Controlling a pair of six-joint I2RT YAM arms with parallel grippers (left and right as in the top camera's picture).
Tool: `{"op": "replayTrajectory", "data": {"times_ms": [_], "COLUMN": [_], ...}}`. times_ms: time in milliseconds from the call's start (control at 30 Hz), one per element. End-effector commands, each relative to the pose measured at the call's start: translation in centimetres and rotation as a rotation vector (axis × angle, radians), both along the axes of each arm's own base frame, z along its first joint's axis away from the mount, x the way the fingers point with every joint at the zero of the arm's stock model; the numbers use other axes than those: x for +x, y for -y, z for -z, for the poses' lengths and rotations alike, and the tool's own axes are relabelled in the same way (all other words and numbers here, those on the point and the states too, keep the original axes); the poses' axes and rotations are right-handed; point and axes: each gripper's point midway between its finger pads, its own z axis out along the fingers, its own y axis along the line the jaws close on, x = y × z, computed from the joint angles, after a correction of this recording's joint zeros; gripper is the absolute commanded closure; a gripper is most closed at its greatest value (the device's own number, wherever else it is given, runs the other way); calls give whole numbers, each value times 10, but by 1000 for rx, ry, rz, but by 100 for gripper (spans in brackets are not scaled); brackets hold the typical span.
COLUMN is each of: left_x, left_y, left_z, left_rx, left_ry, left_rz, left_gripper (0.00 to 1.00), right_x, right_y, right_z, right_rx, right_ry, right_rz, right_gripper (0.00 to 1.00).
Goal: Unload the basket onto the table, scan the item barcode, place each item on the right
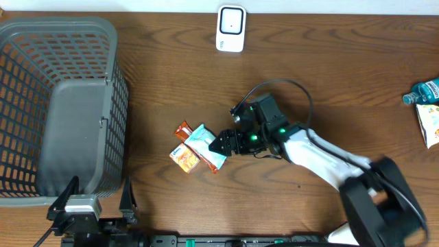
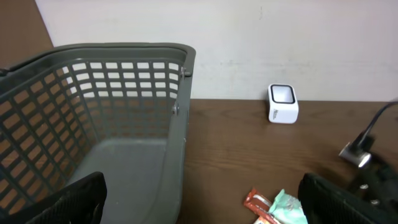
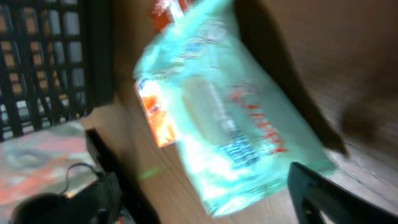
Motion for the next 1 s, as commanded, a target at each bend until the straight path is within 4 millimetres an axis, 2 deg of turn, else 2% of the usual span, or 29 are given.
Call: {"op": "replayTrajectory", "data": {"times_ms": [0, 67, 133, 267, 333, 367, 500, 600, 700, 767, 967], "left_x": [-2, -2, -2, -2, -2, -2, -2, -2, -2, -2, -2], "left_y": [-1, -1, -1, -1, -1, -1, -1, -1, -1, -1, -1], "left_z": [-3, -3, -3, -3, -3, -3, -3, -3, -3, -3, -3], "left_rx": [-5, -5, -5, -5, -5, -5, -5, -5, -5, -5, -5], "left_ry": [12, 12, 12, 12, 12, 12, 12, 12, 12, 12, 12], "left_rz": [-5, -5, -5, -5, -5, -5, -5, -5, -5, -5, -5], "left_gripper": [2, 2, 2, 2, 2, 2, 2, 2, 2, 3, 2], "right_x": [9, 7, 4, 9, 20, 28, 38, 32, 26, 24, 17], "right_y": [5, 4, 1, 4, 15, 21, 19, 16, 10, 7, -7], "right_z": [-37, -46, -50, -35, -25, -21, 3, 26, 40, 40, 21], "right_rx": [-99, -161, -222, -470, -636, -714, -790, -818, -846, -883, -959], "right_ry": [381, 502, 618, 840, 914, 937, 947, 924, 929, 958, 1072], "right_rz": [-116, -159, -216, -348, -358, -332, -337, -399, -435, -437, -420], "right_gripper": [9, 7, 9, 20, 32, 33, 27, 27, 25, 24, 23]}}
